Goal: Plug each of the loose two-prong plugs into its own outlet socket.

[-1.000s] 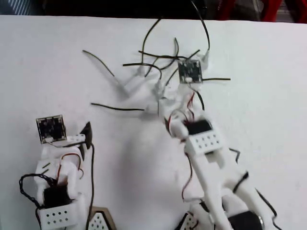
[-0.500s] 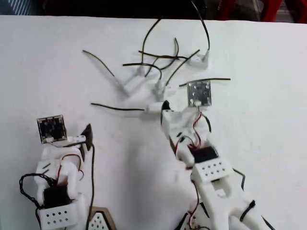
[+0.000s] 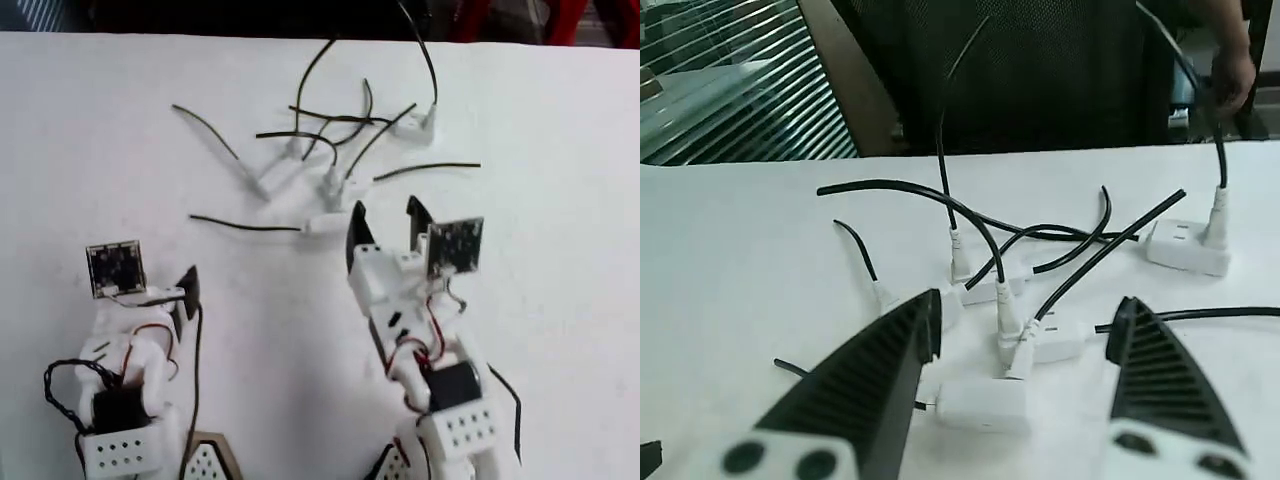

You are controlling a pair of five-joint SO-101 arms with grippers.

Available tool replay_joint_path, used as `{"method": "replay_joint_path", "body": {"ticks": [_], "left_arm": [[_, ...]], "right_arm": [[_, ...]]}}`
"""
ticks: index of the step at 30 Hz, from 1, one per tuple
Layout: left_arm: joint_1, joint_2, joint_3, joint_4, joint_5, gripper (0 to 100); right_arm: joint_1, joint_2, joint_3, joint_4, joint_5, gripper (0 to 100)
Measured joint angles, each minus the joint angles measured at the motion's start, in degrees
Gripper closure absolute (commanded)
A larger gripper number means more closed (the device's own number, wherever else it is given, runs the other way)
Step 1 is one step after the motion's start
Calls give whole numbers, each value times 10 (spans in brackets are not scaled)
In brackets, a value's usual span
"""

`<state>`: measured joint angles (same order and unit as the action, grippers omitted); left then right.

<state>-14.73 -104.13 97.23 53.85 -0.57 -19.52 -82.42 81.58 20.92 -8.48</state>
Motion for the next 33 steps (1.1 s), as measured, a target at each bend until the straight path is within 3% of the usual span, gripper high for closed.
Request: {"method": "replay_joint_path", "body": {"ticks": [8, 14, 28, 33], "left_arm": [[0, 0, 0, 0, 0, 740], [0, 0, 0, 0, 0, 740], [0, 0, 0, 11, 0, 740], [40, 0, 0, 58, 0, 740]], "right_arm": [[19, -193, 0, 230, 16, 744], [76, -194, 32, 285, 18, 745], [90, -203, 142, 414, 21, 747], [89, -204, 148, 423, 21, 893]]}}
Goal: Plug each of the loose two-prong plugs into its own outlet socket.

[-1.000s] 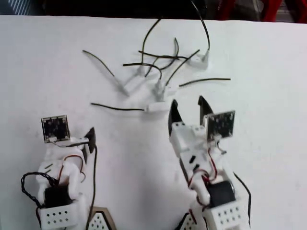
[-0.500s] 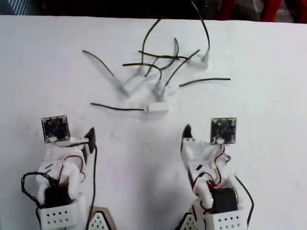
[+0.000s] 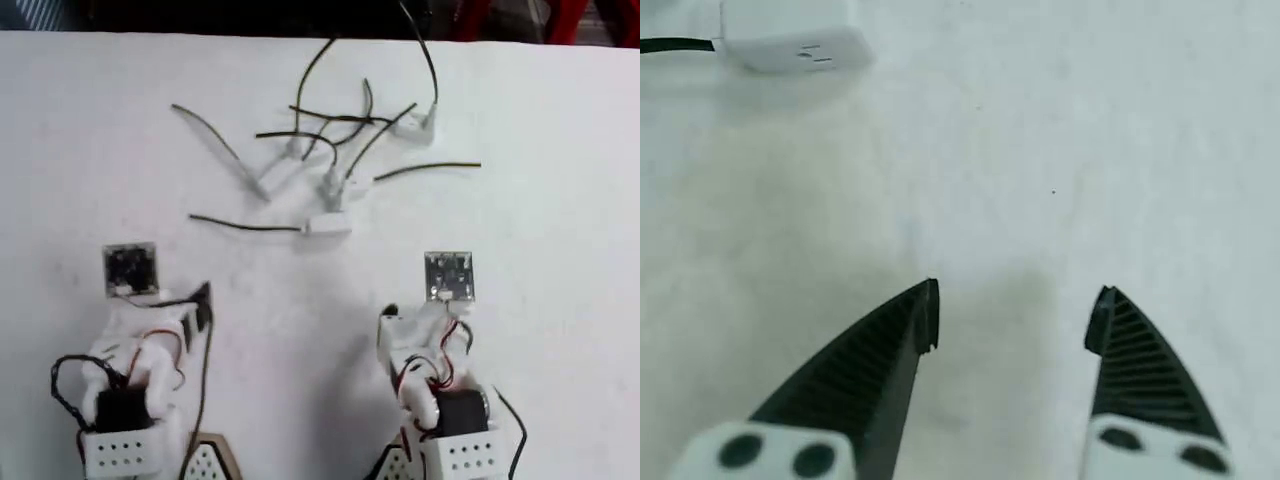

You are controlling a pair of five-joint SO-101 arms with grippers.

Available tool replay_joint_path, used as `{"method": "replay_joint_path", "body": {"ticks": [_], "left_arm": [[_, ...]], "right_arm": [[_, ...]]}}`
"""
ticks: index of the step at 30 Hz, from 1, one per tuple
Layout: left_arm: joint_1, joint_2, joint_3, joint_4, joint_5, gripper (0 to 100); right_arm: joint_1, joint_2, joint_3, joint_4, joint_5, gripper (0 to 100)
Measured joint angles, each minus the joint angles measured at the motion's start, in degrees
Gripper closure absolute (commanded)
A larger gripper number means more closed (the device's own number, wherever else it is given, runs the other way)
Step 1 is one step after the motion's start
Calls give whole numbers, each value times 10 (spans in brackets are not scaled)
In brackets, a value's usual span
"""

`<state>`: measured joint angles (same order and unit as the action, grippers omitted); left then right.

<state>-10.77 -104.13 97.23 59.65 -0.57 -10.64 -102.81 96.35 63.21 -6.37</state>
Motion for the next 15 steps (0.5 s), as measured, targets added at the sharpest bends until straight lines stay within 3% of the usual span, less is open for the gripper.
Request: {"method": "replay_joint_path", "body": {"ticks": [2, 8, 10, 15], "left_arm": [[14, 0, 0, 11, 0, 748], [21, 0, 0, 18, 0, 989], [21, 0, 0, 18, 0, 948], [21, 0, 0, 18, 0, 975]], "right_arm": [[0, 0, 0, 2, 0, 985], [5, 0, 0, 2, 0, 944], [6, 0, 0, 13, 0, 944], [5, 0, 0, 63, 0, 944]]}}
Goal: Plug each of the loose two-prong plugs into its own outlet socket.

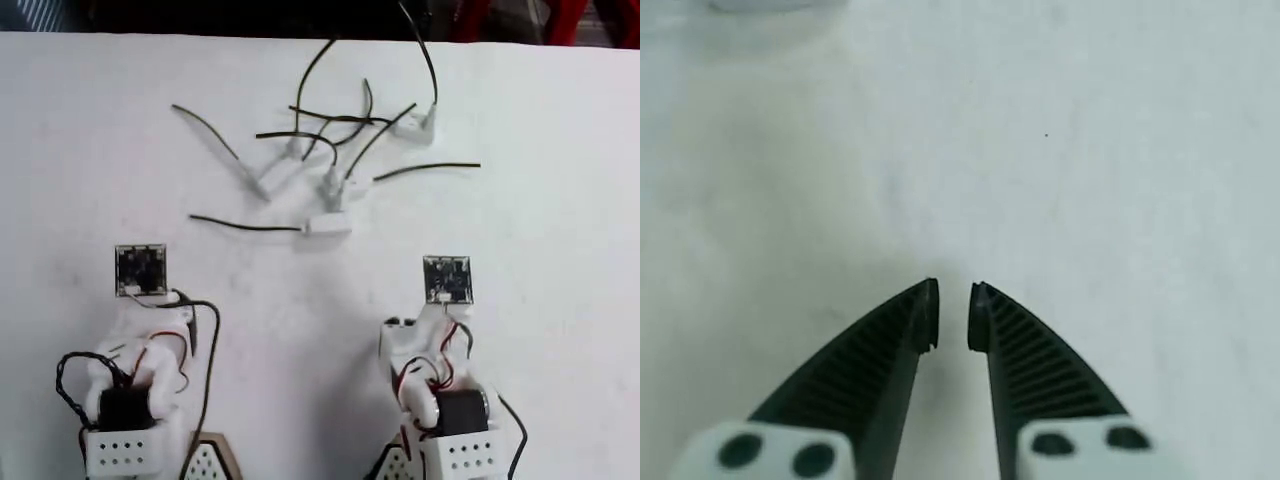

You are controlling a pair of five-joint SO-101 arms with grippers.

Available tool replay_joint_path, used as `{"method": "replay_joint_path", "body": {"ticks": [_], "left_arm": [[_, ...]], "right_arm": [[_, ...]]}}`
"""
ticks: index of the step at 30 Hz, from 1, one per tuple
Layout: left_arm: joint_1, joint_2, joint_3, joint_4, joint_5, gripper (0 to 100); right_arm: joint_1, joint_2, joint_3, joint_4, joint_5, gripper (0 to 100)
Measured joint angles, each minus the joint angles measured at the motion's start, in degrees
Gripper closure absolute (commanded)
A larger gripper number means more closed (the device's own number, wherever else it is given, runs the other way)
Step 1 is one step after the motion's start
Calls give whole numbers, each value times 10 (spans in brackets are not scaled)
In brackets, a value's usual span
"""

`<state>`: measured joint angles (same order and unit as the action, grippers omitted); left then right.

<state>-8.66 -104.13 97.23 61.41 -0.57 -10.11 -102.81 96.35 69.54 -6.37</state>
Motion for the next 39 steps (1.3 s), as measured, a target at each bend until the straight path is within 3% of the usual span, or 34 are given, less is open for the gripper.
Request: {"method": "replay_joint_path", "body": {"ticks": [5, 16, 39], "left_arm": [[2, 0, 0, 11, 0, 974], [2, 0, 0, 117, 0, 976], [-15, 0, 0, 123, 1, 976]], "right_arm": [[0, 0, 0, 28, 0, 943], [0, 0, 0, 30, 0, 981], [0, 0, 0, 30, 0, 981]]}}
